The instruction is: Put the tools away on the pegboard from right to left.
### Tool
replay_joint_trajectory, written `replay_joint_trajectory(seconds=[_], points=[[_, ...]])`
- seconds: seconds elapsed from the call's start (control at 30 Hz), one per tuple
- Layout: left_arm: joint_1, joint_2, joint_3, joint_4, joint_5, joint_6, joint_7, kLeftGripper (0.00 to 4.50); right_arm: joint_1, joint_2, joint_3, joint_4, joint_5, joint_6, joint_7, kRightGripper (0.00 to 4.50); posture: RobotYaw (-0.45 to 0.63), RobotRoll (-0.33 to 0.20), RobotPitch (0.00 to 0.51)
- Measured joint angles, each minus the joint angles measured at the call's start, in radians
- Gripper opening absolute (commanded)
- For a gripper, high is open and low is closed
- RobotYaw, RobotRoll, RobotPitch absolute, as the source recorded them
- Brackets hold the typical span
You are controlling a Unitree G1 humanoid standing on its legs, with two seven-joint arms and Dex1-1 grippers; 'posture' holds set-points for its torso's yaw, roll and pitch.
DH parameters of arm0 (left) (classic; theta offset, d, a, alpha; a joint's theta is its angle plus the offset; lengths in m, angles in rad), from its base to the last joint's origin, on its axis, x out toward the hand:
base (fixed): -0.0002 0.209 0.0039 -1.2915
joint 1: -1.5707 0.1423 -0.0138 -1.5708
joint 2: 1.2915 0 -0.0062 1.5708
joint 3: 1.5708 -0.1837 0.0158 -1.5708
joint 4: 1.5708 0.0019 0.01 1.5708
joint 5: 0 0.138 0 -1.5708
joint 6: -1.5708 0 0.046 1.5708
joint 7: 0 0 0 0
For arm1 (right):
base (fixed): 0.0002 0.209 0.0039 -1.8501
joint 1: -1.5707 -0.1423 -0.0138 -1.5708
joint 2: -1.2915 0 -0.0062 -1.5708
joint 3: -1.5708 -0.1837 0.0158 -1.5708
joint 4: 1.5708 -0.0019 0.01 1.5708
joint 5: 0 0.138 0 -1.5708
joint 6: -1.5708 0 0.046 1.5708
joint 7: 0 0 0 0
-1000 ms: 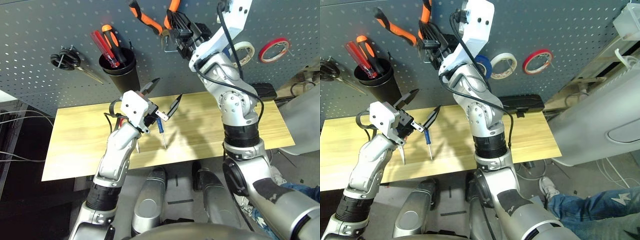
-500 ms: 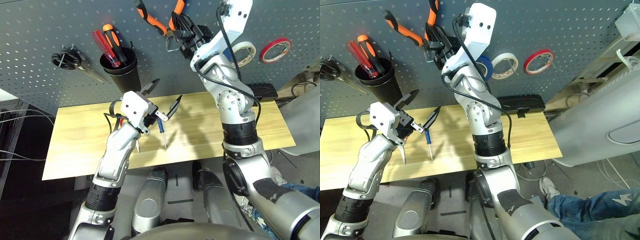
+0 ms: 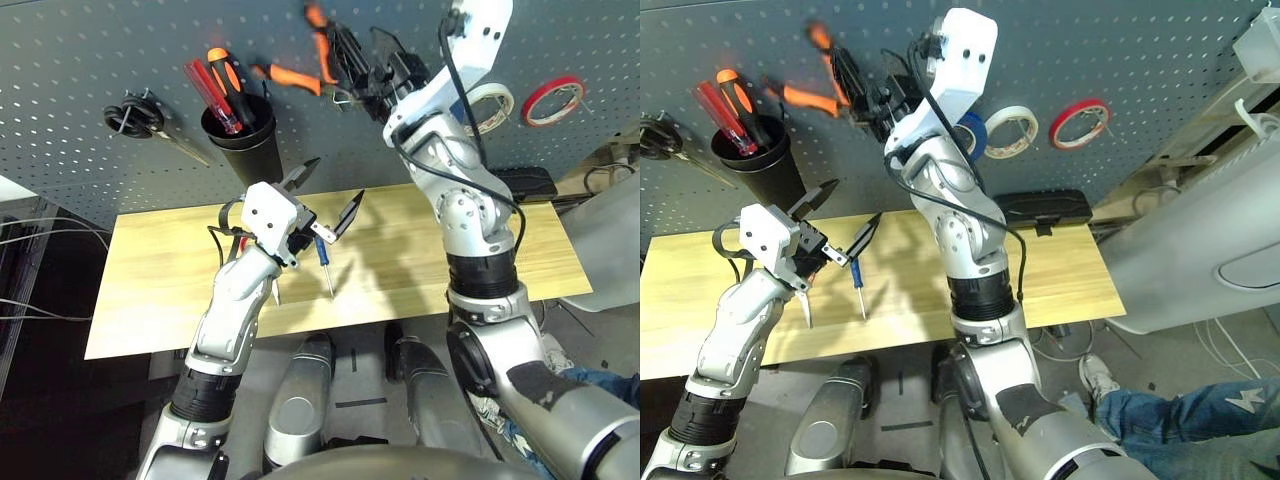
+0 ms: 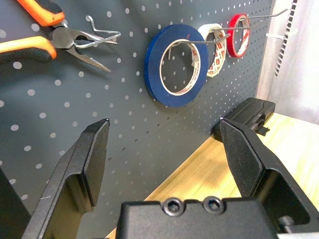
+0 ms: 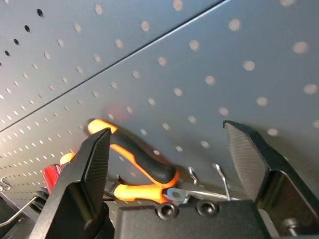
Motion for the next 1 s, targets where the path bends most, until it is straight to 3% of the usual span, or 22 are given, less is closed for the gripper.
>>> replay_joint_trajectory(seconds=[0.63,1.0], points=[[-0.003,-0.001,-0.004,0.005,0.0,-0.001,-0.007,4.5,0.12,-0.012,0.061,-0.176,0.055,0.132,0.052,4.46,0.24,0.0,0.265],[-0.006,0.021,-0.005,0.043,0.001,-0.007,-0.038,4.5,0.312,-0.168,0.035,-0.26,0.049,0.227,0.116,4.46,0.22,0.0,0.258]])
